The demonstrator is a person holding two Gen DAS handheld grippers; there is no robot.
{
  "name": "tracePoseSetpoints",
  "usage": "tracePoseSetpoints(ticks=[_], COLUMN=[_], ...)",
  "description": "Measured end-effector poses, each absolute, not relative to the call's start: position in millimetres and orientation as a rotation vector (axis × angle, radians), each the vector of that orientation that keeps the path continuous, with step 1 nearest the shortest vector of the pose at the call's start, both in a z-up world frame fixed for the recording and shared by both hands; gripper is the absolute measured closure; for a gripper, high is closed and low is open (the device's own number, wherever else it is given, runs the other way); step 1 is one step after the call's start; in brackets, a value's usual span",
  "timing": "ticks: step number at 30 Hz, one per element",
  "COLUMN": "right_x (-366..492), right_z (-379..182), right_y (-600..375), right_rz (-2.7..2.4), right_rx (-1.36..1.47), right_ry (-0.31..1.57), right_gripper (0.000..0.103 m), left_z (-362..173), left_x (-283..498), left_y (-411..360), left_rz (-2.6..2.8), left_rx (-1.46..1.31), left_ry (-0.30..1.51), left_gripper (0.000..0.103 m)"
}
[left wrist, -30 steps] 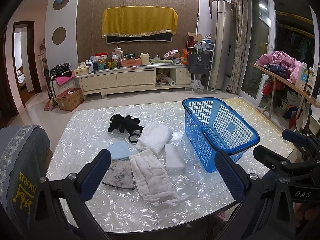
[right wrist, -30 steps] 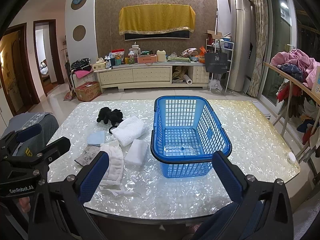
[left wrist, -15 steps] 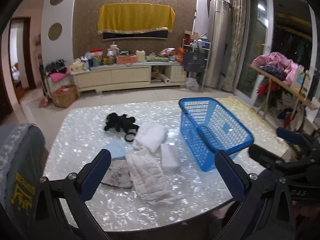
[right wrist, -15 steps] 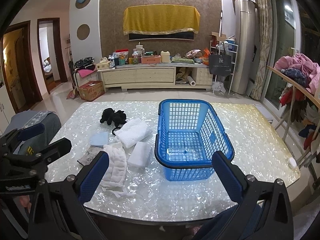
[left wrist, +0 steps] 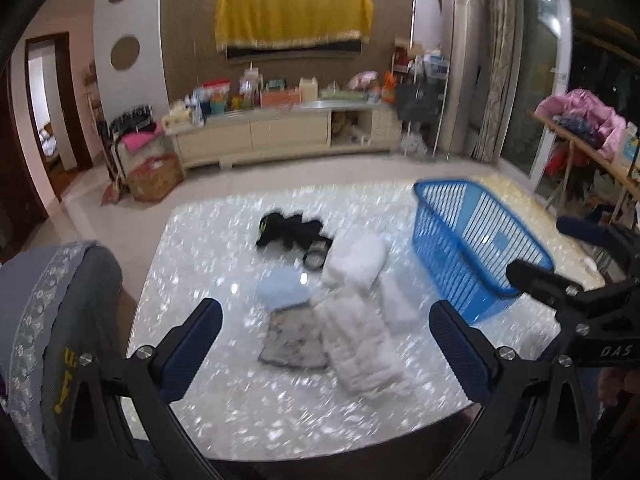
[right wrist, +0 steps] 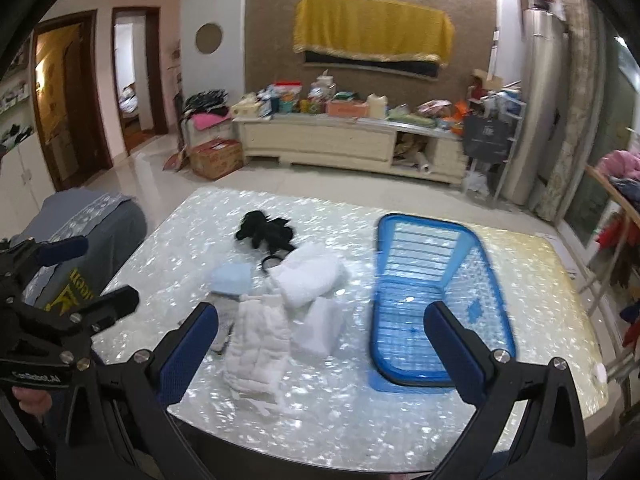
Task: Organize soft objects
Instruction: 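Lower the right gripper onto the white gauze towel and grasp it while the left gripper grasps the grey cloth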
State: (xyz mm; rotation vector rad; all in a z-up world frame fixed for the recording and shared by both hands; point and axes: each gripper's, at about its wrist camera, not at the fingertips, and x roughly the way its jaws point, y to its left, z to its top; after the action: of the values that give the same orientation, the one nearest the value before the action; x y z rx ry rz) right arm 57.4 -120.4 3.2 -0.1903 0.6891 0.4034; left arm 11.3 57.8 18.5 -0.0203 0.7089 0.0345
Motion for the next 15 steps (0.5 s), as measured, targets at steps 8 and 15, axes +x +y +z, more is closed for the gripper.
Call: tracePoseSetpoints(ticks=[8, 15], right_x=[84.1, 99.9], right_z=[-31.6, -63.5], right_y=[-79.1, -50.5], right_rz=[0.499, 0.533], right_rx=[-0.222, -0.242], right_ry=[0.838, 0.951], right_gripper=[0.0, 0.0], left_z=[-11.0, -40.1], left_x=[29.8, 45.1], left_y=[103.6, 133.8], left_rz=[0.017, 0.008], left_rx=[-0.012, -0.042], left_ry=[0.861, 0.947], left_gripper=[0.0, 0.0])
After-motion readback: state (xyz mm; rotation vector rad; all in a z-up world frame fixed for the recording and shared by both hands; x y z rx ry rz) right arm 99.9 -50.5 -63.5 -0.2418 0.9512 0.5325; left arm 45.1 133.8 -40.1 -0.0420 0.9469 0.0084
